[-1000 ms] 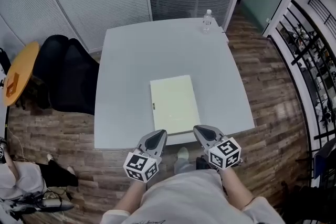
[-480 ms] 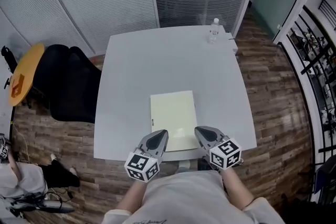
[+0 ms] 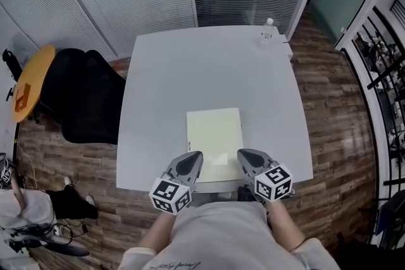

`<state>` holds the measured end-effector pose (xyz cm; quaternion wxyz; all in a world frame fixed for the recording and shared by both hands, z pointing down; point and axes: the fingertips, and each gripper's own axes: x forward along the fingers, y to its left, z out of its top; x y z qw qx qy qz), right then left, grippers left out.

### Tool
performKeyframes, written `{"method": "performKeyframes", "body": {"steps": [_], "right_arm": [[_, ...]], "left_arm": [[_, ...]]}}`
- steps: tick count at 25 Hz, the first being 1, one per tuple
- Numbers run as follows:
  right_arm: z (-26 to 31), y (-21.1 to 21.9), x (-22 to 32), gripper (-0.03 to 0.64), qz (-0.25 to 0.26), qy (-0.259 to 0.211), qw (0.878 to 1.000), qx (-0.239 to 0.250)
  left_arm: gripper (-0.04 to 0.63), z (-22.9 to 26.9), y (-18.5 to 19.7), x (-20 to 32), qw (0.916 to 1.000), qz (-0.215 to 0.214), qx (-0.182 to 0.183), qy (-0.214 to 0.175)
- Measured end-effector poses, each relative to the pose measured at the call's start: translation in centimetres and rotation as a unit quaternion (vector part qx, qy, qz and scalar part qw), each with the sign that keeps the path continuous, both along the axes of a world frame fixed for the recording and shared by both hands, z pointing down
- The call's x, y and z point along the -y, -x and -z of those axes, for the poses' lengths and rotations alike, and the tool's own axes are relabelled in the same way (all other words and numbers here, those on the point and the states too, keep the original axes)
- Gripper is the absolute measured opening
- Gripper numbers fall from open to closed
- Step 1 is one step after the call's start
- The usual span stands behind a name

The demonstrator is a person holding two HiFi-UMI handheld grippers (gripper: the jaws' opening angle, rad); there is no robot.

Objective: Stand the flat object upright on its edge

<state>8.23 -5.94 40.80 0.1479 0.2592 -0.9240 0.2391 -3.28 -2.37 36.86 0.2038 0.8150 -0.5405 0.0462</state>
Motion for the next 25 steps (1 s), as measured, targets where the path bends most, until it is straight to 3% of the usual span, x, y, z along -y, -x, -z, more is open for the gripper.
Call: {"method": "performKeyframes", "body": {"steps": [25], "right_arm": [[-2.5, -1.7, 0.6, 0.023, -0.057, 0.036, 0.996, -0.049]], "left_arm": [[0.011, -4.2, 3.7, -0.8, 0.9975, -0.03, 0.004, 0.064]]}}
